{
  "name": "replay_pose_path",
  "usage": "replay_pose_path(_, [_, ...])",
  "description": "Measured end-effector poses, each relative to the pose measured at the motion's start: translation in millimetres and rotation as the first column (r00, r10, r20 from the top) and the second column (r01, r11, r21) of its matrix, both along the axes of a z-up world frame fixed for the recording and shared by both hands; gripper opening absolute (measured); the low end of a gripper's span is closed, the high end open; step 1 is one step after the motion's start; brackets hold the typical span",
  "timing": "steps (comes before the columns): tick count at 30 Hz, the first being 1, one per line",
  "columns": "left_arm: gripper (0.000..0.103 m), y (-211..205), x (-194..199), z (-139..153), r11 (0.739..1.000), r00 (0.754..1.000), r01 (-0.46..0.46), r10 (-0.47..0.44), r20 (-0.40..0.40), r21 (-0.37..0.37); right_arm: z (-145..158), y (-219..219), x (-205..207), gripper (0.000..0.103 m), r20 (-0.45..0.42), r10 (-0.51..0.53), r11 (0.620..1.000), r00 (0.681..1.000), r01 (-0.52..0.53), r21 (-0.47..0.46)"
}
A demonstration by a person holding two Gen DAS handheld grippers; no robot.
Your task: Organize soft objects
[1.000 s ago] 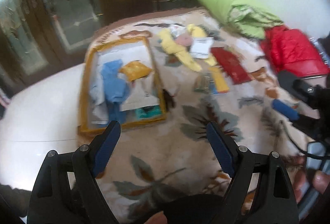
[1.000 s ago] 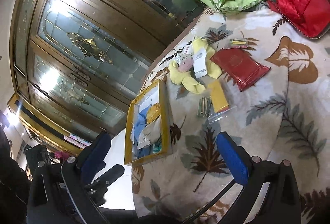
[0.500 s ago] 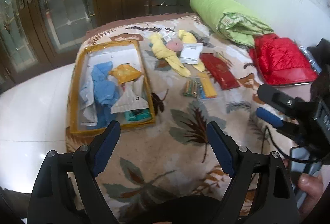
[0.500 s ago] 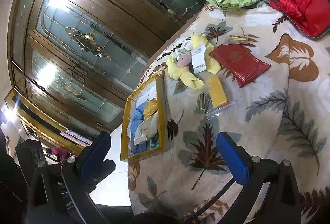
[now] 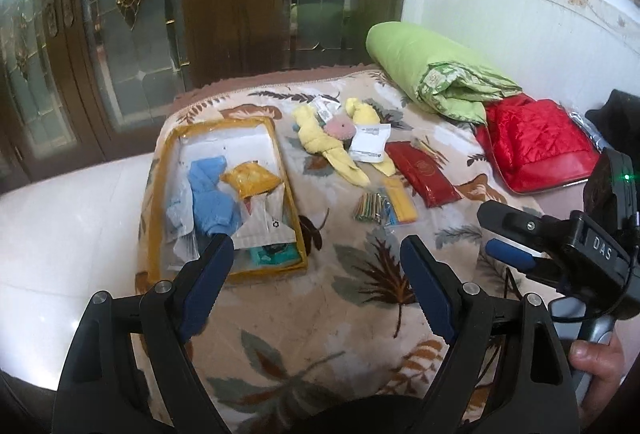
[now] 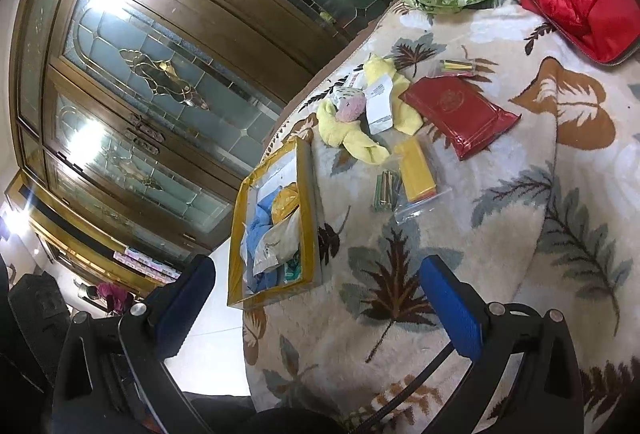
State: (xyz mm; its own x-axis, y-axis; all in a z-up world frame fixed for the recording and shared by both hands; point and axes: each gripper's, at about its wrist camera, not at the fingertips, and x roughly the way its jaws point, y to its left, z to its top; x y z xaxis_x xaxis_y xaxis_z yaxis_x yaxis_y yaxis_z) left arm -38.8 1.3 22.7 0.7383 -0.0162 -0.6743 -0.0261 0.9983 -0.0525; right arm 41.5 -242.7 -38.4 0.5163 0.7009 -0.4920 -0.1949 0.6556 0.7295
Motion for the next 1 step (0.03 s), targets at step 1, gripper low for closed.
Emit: replay_pose_path(1, [0.086, -0.4, 1.4, -0.6, 1.000, 1.000, 0.015, -0.015, -0.013, -0.009, 0.4, -0.4, -0.3, 0.103, 0.001, -0.002, 1.000, 1.000, 0.002, 0.001])
